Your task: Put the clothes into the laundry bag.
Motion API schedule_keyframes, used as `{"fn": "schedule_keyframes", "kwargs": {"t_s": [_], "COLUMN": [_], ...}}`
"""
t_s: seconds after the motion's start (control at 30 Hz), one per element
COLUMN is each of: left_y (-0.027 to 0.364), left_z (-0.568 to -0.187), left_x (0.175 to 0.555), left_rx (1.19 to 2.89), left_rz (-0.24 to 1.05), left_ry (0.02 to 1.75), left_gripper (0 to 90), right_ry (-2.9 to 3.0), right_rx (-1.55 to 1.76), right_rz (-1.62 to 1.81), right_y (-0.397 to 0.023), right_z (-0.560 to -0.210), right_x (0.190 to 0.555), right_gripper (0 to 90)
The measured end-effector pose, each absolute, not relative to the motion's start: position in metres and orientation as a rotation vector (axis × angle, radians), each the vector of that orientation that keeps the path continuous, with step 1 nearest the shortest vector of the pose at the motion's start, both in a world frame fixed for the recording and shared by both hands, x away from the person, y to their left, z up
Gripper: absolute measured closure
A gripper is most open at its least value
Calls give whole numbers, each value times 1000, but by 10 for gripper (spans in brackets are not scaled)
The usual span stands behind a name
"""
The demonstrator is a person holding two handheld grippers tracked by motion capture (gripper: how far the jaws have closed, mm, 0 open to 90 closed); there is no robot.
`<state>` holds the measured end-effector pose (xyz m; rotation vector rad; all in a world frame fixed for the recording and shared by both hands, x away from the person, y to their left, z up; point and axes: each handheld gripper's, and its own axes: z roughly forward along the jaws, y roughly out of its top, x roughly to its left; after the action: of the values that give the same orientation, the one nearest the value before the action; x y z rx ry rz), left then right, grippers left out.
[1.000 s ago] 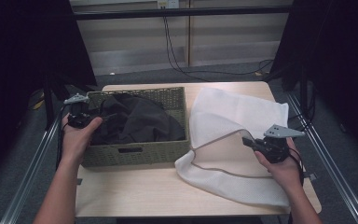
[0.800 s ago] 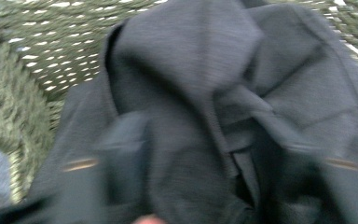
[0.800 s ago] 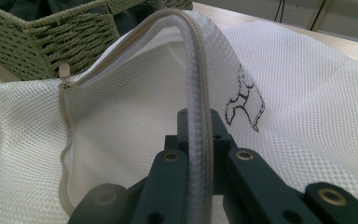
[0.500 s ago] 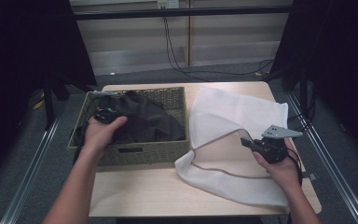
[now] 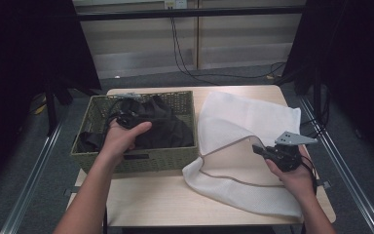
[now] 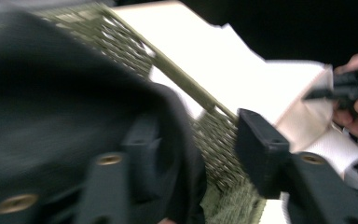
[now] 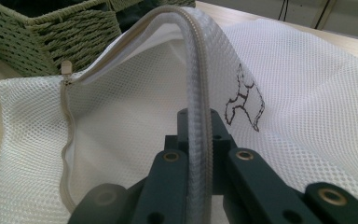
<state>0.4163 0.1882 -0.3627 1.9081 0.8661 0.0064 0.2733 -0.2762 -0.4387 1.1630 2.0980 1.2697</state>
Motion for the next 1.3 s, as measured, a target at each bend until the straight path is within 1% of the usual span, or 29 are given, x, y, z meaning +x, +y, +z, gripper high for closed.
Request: {"fn": "schedule_keyframes", "kwargs": {"t_s": [0.07,0.1,0.17,0.2,0.3,0.43,0.5,0.6,0.63,0.7,0.83,0.97,1.07,1.1,1.13,1.17,1.23,1.27,1.3], "left_y": [212,219,238,247,261,261,261,266,266,266,265,261,257,257,257,258,257,256,249], "left_z": [-355,-353,-352,-352,-360,-380,-392,-411,-415,-426,-439,-445,-445,-440,-440,-433,-416,-406,-390], "left_x": [423,426,432,436,446,462,469,480,482,484,488,490,490,490,490,489,486,483,477], "left_rx": [1888,1877,1895,1898,1900,2005,2029,1974,1978,2018,1971,1989,1983,1935,1935,1881,1834,1814,1782], "left_rz": [51,60,124,157,134,62,31,-101,-102,-90,-178,-296,-338,-325,-325,-314,-244,-204,-226], "left_ry": [905,939,975,1008,1072,1160,1215,1332,1368,1386,1423,1368,1323,1276,1276,1252,1228,1190,1113], "left_gripper": [289,139,129,84,48,37,32,28,28,26,8,0,0,0,0,0,14,14,28], "right_ry": [2102,2107,2106,2105,2104,2104,2108,2106,2106,2110,2111,2113,2114,2113,2113,2113,2109,2109,2110], "right_rx": [1168,1158,1155,1157,1162,1161,1160,1165,1165,1163,1166,1164,1165,1164,1164,1164,1167,1167,1170], "right_rz": [1264,1257,1254,1253,1259,1257,1253,1258,1258,1258,1264,1265,1264,1264,1264,1264,1270,1270,1268], "right_y": [-276,-274,-274,-274,-274,-273,-273,-274,-274,-275,-275,-275,-275,-275,-275,-275,-276,-276,-276], "right_z": [-440,-440,-440,-439,-439,-440,-440,-441,-441,-441,-442,-442,-442,-442,-442,-442,-442,-442,-442], "right_x": [274,274,273,273,273,274,273,273,273,273,273,273,273,273,273,273,273,273,273], "right_gripper": [890,889,889,889,889,889,888,889,889,889,889,889,888,888,888,888,888,888,888]}}
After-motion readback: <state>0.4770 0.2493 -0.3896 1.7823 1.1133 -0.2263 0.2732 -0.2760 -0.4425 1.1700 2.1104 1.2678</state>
